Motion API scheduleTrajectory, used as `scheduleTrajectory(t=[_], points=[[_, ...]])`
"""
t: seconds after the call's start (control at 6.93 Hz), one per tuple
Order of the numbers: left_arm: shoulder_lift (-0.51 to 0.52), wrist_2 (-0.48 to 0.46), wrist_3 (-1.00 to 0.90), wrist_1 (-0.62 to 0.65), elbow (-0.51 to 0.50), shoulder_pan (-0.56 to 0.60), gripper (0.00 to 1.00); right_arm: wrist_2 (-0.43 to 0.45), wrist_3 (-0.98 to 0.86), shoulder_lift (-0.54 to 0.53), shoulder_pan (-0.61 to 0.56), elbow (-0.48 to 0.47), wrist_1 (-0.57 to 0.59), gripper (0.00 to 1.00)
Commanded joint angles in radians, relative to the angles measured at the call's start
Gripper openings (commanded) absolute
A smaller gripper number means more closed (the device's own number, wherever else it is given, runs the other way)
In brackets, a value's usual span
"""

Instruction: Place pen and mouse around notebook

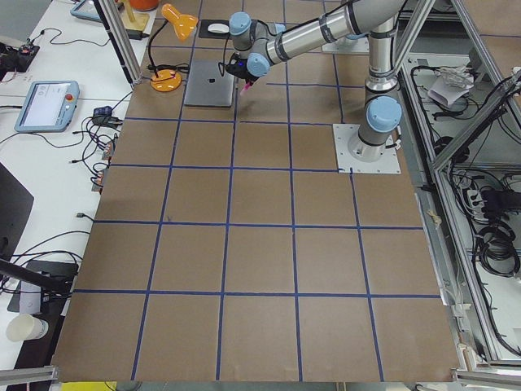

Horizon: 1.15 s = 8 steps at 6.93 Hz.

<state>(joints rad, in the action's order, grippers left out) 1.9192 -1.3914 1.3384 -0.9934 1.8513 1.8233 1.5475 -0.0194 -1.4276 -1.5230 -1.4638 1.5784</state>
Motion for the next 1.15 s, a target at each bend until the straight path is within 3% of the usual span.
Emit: scheduleTrajectory(t=[0.0, 0.29, 1.01], points=[[0.05, 0.002, 0.158, 0.098, -0.003, 0.053, 0.0, 0.0, 0.001, 0.003, 0.0, 0.002, 0.0, 1.0], [0.089, 0.0, 0.228, 0.154, -0.004, 0.071, 0.0, 0.002, 0.0, 0.004, 0.0, 0.0, 0.0, 1.0], [0.119, -0.015, 0.304, 0.145, -0.018, 0.111, 0.0, 0.002, -0.011, 0.004, 0.001, -0.001, 0.037, 1.0]])
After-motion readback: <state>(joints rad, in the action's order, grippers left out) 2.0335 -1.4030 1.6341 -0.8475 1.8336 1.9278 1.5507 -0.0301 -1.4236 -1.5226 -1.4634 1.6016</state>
